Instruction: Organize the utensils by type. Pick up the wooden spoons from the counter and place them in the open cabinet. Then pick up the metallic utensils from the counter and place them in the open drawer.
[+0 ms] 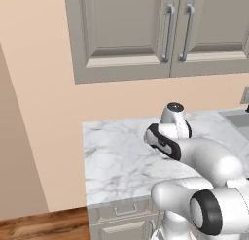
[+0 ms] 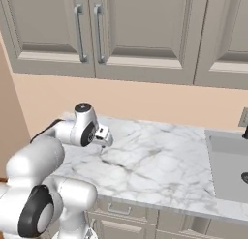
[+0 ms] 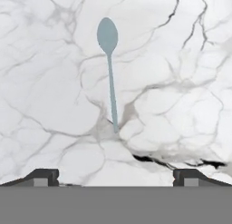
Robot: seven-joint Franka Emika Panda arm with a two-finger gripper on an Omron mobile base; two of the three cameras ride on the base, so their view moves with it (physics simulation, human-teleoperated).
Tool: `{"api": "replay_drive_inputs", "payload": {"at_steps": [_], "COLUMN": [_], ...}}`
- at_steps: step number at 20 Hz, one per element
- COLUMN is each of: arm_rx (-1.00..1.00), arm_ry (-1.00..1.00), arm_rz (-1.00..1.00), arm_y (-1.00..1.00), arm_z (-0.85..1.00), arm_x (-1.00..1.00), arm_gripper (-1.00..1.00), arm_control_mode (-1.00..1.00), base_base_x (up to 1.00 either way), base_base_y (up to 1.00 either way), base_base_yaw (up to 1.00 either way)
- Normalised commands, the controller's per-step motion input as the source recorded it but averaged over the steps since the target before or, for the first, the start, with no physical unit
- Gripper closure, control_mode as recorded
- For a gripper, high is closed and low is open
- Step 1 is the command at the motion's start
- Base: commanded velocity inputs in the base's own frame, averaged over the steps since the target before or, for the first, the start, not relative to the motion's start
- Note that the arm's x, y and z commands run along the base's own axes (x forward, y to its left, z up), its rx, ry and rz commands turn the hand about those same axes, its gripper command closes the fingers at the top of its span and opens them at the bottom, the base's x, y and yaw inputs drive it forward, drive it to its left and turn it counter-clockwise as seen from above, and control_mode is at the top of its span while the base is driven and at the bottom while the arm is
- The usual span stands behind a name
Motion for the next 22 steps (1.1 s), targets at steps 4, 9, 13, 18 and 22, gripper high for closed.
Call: {"api": "replay_drive_inputs", "payload": {"at_steps": [4, 9, 13, 18, 22], "arm_rx": [0.0, 0.0, 0.0, 0.0, 0.0], "arm_ry": [0.0, 0.0, 0.0, 0.0, 0.0], "arm_rz": [0.0, 0.0, 0.0, 0.0, 0.0], "arm_y": [0.0, 0.0, 0.0, 0.0, 0.0], "arm_z": [-0.41, -0.36, -0.26, -0.26, -0.2], "arm_x": [0.39, 0.37, 0.36, 0.25, 0.18], "arm_gripper": [-1.0, -1.0, -1.0, -1.0, -1.0], "arm_control_mode": [-1.0, -1.0, -1.0, -1.0, -1.0], "base_base_x": [0.0, 0.0, 0.0, 0.0, 0.0], "base_base_y": [0.0, 0.0, 0.0, 0.0, 0.0], "base_base_yaw": [0.0, 0.0, 0.0, 0.0, 0.0]}}
